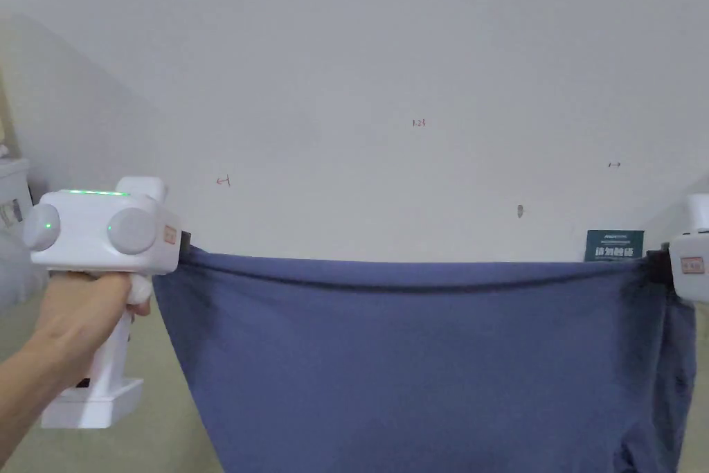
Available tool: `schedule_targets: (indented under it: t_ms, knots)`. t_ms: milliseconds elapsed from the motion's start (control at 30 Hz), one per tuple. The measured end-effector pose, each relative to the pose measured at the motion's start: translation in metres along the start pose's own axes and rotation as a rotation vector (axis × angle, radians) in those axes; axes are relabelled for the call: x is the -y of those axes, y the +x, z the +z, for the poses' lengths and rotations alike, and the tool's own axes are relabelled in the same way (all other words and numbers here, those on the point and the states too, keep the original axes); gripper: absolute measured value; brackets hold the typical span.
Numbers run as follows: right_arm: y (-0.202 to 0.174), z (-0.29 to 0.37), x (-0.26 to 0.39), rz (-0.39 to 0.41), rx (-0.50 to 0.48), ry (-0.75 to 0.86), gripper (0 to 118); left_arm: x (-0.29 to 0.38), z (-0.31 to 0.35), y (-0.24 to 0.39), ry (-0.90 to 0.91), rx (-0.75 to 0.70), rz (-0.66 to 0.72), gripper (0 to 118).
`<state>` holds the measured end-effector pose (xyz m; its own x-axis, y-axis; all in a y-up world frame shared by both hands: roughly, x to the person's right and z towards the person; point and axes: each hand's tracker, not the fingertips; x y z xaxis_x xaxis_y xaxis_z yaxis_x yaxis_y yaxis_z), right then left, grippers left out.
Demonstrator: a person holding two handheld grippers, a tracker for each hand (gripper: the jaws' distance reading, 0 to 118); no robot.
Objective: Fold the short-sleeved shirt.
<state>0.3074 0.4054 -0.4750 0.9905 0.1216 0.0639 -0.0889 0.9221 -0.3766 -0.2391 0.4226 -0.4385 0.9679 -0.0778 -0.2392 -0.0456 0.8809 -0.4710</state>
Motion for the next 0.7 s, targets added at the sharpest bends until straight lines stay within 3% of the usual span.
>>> schedule_targets:
  t_ms: [400,700]
  knots:
    - [0.000,-0.117,-0.095,0.058,0.123,0.037,16,-0.105,-0.110,0.059,0.080,-0.118,-0.052,3]
    - [-0.024,-0.213,-0.064,0.072,0.135,0.018,16,-0.088,-0.212,0.081,0.081,-0.153,-0.019,3]
